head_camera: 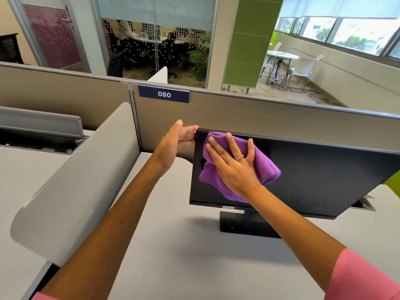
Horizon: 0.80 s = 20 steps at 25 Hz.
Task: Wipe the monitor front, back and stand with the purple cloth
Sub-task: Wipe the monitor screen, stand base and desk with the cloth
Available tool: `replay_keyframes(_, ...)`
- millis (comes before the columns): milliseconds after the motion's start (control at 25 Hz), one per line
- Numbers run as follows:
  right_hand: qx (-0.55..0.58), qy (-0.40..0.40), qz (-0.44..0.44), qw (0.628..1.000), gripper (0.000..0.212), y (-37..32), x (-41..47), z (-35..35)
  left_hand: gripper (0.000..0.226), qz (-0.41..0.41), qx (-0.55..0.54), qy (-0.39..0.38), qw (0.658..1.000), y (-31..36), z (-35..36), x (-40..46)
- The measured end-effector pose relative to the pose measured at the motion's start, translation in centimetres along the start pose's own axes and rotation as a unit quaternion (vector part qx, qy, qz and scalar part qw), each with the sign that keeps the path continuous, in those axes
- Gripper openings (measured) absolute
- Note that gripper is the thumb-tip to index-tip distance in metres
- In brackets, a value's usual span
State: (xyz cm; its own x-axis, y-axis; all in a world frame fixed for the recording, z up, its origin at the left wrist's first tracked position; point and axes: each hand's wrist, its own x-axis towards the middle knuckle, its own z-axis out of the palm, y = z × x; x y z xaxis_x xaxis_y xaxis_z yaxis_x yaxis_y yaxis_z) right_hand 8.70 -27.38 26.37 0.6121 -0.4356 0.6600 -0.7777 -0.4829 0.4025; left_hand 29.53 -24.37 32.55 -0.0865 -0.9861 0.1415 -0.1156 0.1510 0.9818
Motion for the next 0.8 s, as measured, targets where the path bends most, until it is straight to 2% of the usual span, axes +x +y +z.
replay_keyframes(280, 0.006, -0.034, 0.005, 0.999, 0.063, -1.8, 0.1, 2.4, 0.062, -0.008, -0.002, -0.008, 1.0, 0.6, 0.0, 0.0)
replay_keyframes(400, -0.012, -0.067, -0.035, 0.997, 0.074, -2.0, -1.4, 3.5, 0.061, -0.007, 0.006, -0.002, 1.0, 0.5, 0.0, 0.1)
replay_keyframes(520, -0.017, -0.065, -0.069, 0.995, 0.081, -1.5, -2.3, 3.5, 0.06, -0.003, 0.013, -0.01, 1.0, 0.4, 0.0, 0.1)
replay_keyframes(680, 0.015, -0.013, -0.026, 0.999, 0.064, -1.0, 1.3, 1.4, 0.059, 0.0, -0.008, -0.014, 1.0, 0.4, 0.1, 0.0)
replay_keyframes(800, 0.026, 0.001, -0.059, 0.998, 0.055, -1.8, 3.1, 0.8, 0.059, 0.007, -0.019, -0.018, 1.0, 0.3, -0.2, 0.0)
